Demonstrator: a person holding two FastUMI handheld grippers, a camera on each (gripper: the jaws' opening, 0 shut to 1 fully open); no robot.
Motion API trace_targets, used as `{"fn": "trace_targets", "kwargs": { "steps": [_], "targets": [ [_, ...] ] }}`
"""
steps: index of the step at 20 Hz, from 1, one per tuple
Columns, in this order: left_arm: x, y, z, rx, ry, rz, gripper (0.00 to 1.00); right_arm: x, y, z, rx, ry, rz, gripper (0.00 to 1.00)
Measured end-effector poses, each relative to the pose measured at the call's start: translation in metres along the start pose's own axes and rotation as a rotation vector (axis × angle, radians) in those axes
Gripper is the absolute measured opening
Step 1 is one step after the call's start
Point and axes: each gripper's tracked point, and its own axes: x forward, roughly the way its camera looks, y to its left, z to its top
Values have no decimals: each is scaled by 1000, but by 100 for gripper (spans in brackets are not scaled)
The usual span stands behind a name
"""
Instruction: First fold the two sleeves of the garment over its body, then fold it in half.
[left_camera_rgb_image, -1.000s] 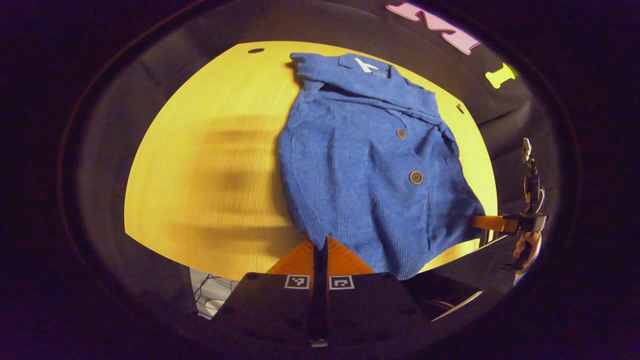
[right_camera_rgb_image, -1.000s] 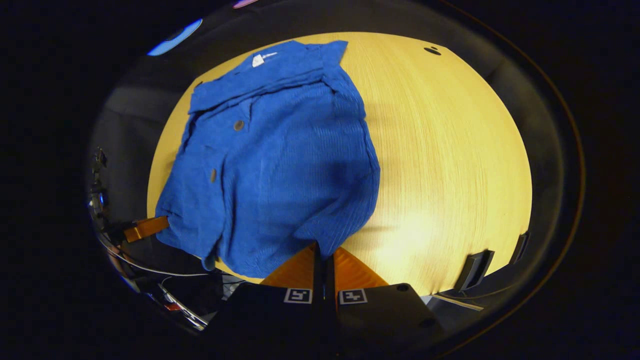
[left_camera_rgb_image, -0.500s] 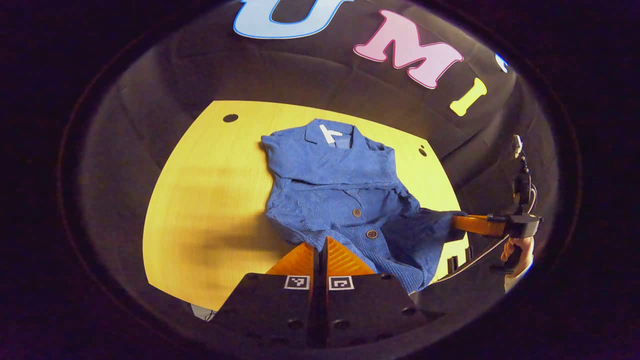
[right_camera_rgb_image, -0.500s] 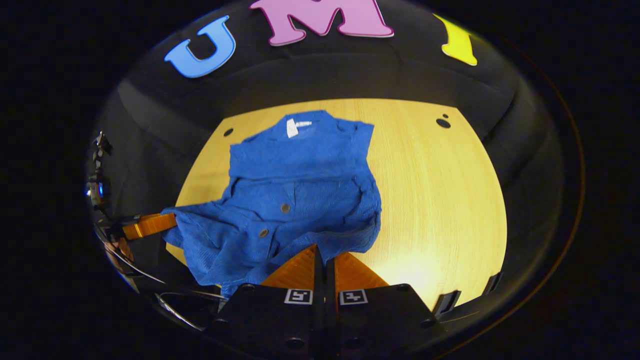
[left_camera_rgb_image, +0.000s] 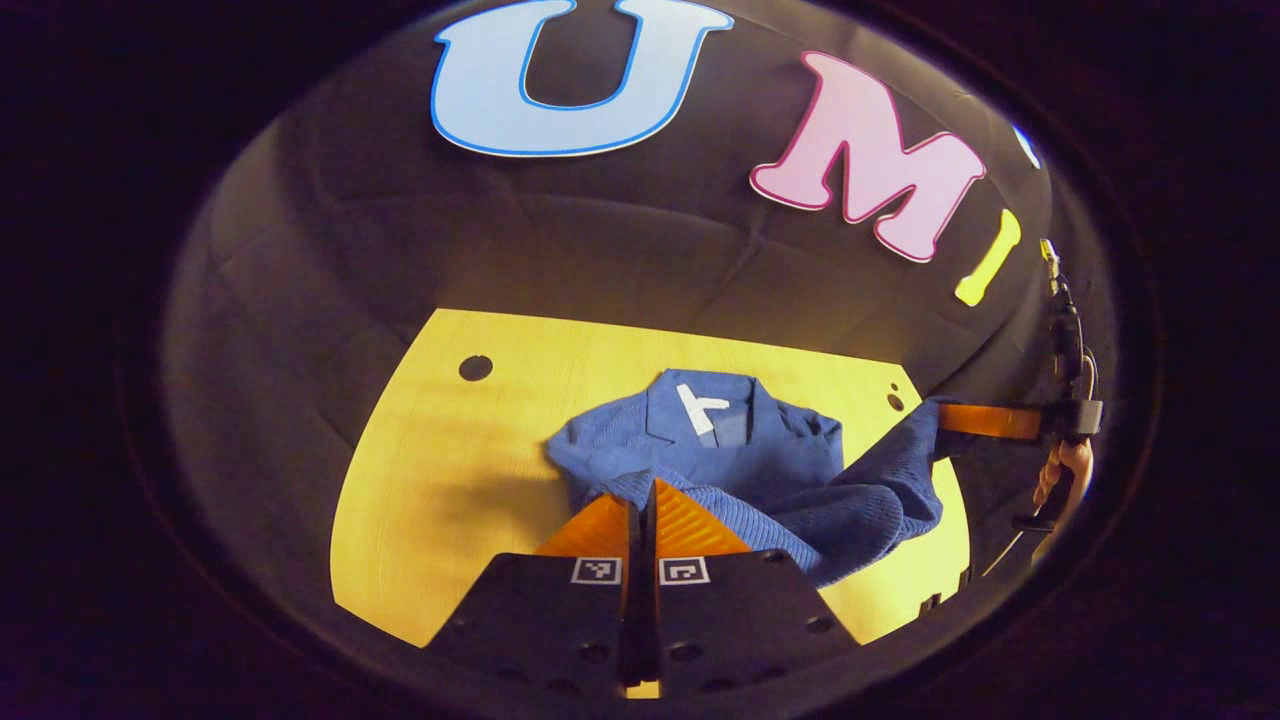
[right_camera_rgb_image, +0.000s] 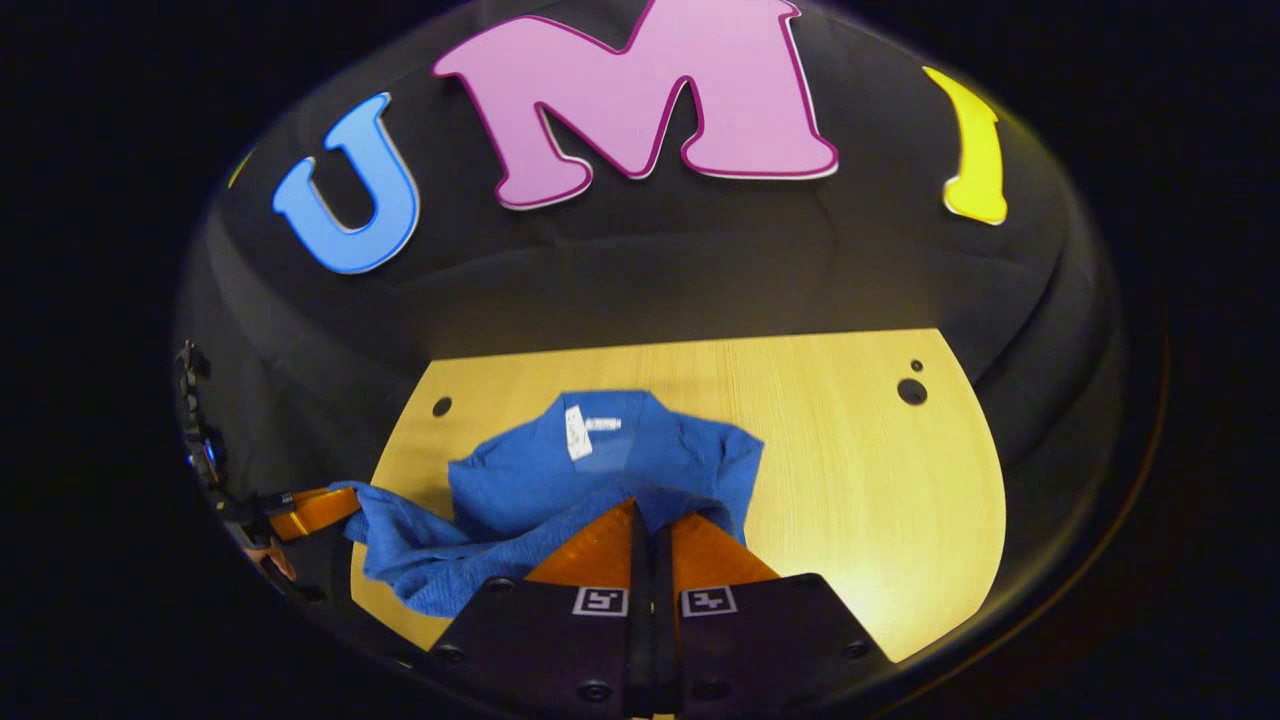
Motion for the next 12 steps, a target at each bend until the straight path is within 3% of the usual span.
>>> {"fn": "trace_targets", "kwargs": {
  "steps": [4, 7, 9, 10, 12],
  "targets": [
    [86, 35, 24, -13, 46, 102, 0, 108, -28, 14, -2, 48, -64, 4],
    [139, 51, 13, -41, 125, 163, 0, 170, -52, -22, 37, 171, -95, 5],
    [159, 55, 14, -32, 112, 194, 0, 195, -63, -37, 32, 209, -103, 5],
    [167, 53, 18, -27, 97, 185, 4, 203, -66, -40, 28, 206, -104, 5],
    [176, 50, 20, -30, 85, 184, 25, 213, -54, -44, 117, 233, -35, 10]
  ]
}}
